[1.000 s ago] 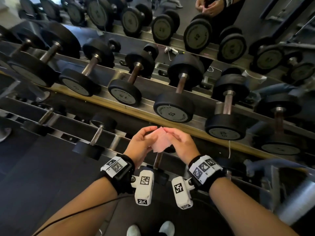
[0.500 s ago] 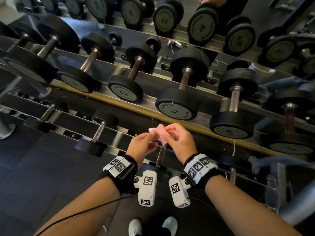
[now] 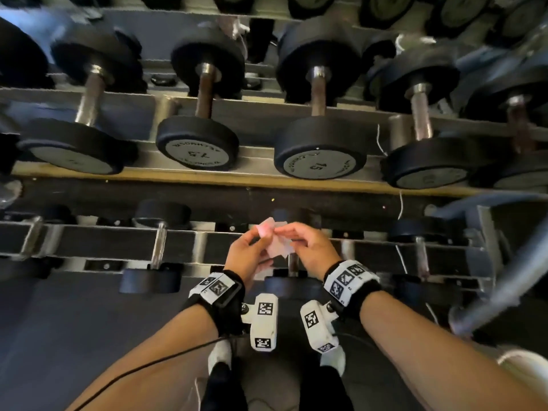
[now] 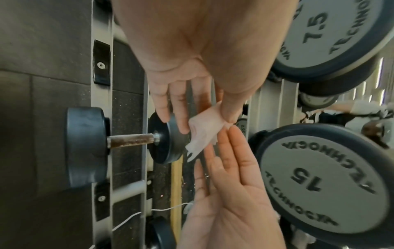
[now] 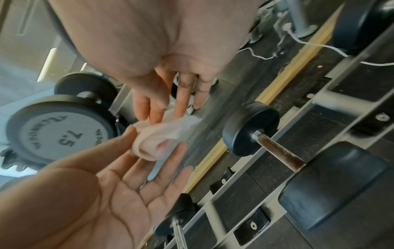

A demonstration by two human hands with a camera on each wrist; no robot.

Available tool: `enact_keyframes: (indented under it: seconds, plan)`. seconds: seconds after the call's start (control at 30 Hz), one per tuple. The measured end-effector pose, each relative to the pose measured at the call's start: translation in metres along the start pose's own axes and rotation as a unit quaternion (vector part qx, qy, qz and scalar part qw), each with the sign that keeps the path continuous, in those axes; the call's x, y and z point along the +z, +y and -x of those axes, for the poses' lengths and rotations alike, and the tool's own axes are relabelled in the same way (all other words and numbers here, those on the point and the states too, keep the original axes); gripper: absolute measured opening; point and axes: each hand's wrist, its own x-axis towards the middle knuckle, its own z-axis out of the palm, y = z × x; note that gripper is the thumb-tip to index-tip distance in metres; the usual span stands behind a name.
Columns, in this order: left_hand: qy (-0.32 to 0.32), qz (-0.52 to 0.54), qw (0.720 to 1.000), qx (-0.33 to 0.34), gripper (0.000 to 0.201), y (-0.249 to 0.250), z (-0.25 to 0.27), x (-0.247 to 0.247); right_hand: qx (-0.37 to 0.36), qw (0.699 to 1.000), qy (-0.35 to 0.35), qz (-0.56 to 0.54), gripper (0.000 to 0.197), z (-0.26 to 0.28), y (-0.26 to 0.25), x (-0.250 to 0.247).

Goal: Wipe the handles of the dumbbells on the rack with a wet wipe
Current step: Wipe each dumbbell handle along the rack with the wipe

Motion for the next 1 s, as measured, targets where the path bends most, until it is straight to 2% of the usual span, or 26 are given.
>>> enact_keyframes:
  seconds: [0.17,0.23,0.33,0.47,0.53,0.67,0.77,0.9,1.0]
  plan:
    - [-0.067,-0.057,0.996,-0.034,0.025,-0.018,-0.043,-0.029,0.05,0.997,0.036,-0.054,0.056,-0.019,0.039,0.03]
    - [-0.07,-0.066,0.994,-0.046,0.03,-0.037,-0.063,-0.037,0.058,0.995,0.034,-0.069,0.058,-0.024,0.059,0.038]
    - [-0.033,-0.118,0.99,-0.064,0.032,-0.077,-0.1,-0.052,0.102,0.992,0.053,-0.046,0.052,-0.025,0.101,0.042]
    - [0.019,-0.239,0.968,-0.078,0.027,-0.126,-0.156,-0.079,0.177,0.974,0.137,0.026,0.038,-0.013,0.175,0.04]
    - [0.031,-0.251,0.964,-0.079,0.028,-0.144,-0.178,-0.087,0.192,0.968,0.156,0.047,0.038,-0.006,0.209,0.041]
    - [0.055,-0.236,0.967,-0.074,0.04,-0.168,-0.214,-0.088,0.197,0.967,0.164,0.007,0.042,0.0,0.253,0.048]
    - [0.038,-0.23,0.971,-0.051,0.035,-0.179,-0.238,-0.074,0.199,0.965,0.164,-0.054,0.05,-0.001,0.272,0.046]
    - [0.013,-0.182,0.982,-0.055,0.032,-0.188,-0.26,-0.049,0.227,0.963,0.128,-0.075,0.077,-0.006,0.284,0.038]
    - [-0.004,-0.207,0.978,-0.024,0.036,-0.19,-0.271,-0.036,0.237,0.961,0.117,-0.084,0.084,-0.009,0.288,0.036]
